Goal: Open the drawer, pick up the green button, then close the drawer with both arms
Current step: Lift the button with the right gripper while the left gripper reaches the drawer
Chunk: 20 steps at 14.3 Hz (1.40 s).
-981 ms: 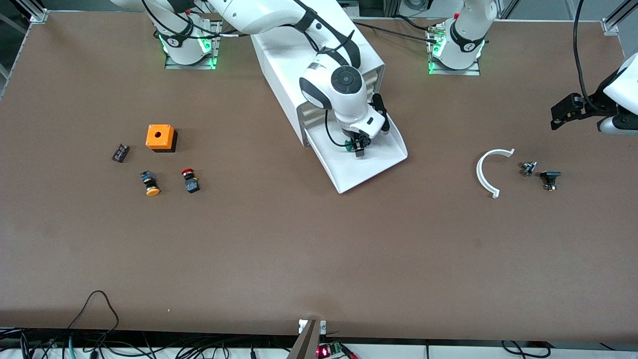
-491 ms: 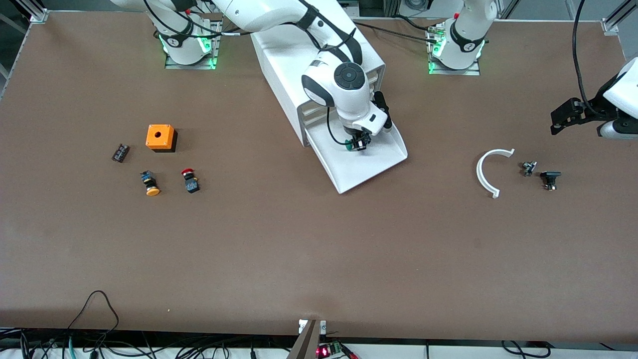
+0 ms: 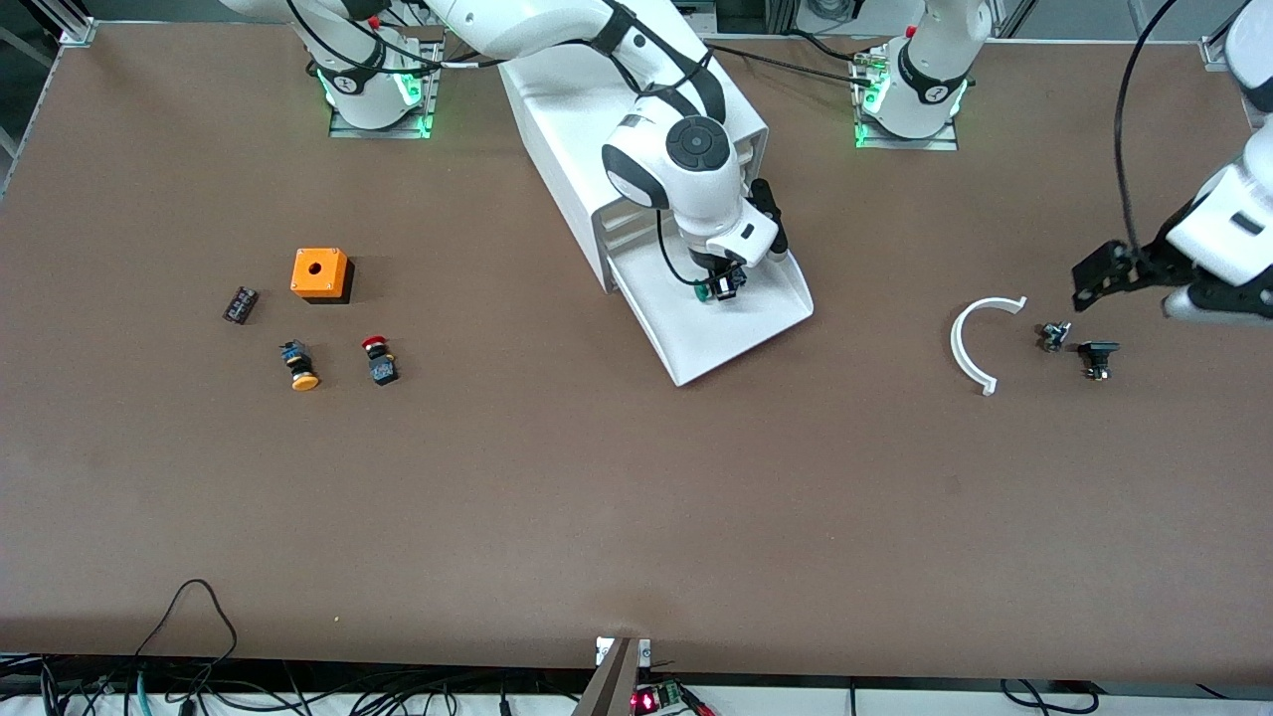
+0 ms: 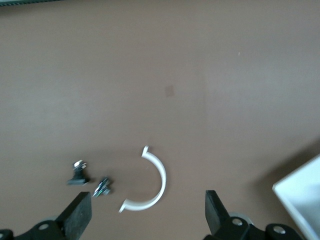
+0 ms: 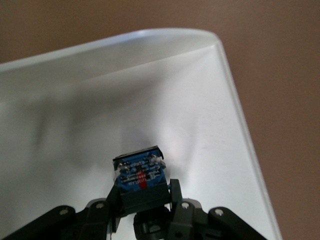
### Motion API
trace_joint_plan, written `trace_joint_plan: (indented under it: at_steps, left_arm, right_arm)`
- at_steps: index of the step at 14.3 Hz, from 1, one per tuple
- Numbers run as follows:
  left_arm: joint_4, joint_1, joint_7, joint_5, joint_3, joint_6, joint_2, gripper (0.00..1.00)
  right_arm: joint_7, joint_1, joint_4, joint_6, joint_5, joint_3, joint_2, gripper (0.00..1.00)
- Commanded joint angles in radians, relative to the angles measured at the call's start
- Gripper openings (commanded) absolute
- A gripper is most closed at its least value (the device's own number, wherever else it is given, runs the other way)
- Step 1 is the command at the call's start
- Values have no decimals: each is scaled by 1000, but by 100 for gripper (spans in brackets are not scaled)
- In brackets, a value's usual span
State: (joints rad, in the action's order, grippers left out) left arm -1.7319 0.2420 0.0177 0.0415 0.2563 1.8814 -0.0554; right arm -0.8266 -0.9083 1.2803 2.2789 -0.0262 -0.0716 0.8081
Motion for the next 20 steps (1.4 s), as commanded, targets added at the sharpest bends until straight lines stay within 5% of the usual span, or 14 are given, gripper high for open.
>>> trace_joint_plan:
  at_steps: [1,6,10,14,20]
  left_arm:
    - [-21,-33,-141,-21,33,120,-101,100]
    - [-51,-134,-434,-25,63,372,-331,100]
    - [-113,-222,-619,-26,63,539,-448,100]
    - [-153,-341,-784,-28,61,561,-465,100]
    - [-296,-424,-949,-35,80,667,-451,100]
  right_arm:
    - [32,35,11,-50,-59,3,-96,29]
    - [286,94,22,-91,-60,41,-194,29]
    - [498,98,86,-107,-57,143,-256,29]
    - [660,103,146,-168,-60,222,-276,29]
    - [794,242,312,-173,-55,237,-288,29]
